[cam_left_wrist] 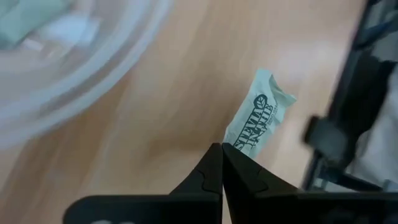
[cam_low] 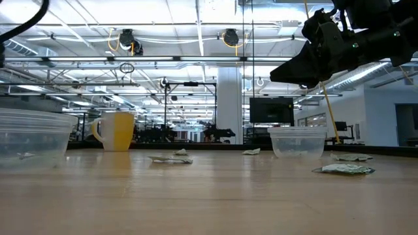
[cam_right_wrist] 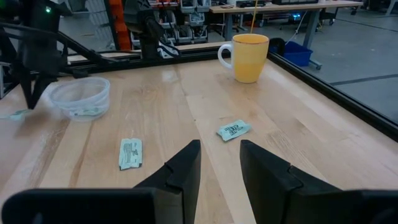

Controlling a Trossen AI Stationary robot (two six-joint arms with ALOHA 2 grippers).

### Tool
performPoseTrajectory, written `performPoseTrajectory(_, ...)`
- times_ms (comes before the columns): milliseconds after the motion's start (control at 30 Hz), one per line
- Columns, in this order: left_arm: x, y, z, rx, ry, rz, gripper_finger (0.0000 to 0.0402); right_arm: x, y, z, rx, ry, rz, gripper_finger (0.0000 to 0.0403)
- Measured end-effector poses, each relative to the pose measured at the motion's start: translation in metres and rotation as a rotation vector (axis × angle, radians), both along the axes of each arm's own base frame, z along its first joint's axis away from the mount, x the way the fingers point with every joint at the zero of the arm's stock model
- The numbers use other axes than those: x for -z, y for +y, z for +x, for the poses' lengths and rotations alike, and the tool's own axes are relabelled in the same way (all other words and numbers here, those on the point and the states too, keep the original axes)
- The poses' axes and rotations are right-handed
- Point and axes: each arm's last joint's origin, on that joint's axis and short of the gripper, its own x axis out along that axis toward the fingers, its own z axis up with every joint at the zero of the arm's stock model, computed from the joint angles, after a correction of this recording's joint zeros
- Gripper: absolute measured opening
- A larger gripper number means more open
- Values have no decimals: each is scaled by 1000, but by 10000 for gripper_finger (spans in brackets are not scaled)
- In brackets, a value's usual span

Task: Pick and place Stevia / Truvia into bins
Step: Put the stevia packet into the left transparent container

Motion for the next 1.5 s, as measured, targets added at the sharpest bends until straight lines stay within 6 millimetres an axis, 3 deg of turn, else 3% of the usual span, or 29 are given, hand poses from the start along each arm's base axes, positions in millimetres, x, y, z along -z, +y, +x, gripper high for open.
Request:
performPoseTrajectory(200, -12, 3, 21, 30, -159, -3, 4, 0, 0, 0, 0, -2, 0, 105)
performPoseTrajectory(433, -42, 0, 46, 147, -260, 56, 3, -1, 0, 0, 0, -9, 1, 105)
performPoseTrajectory(600, -69, 2, 45, 221, -99, 283, 2, -1, 0, 0, 0, -8, 1, 105)
performPoseTrajectory(833, -109, 24, 41, 171, 74, 598, 2, -1, 0, 0, 0, -8, 1, 105)
performPoseTrajectory(1200, -66, 75, 53, 96, 235, 634, 2, -1, 0, 0, 0, -8, 1, 105)
performPoseTrajectory(1500, -61, 83, 64, 79, 217, 525, 21, -1, 0, 0, 0, -9, 1, 105)
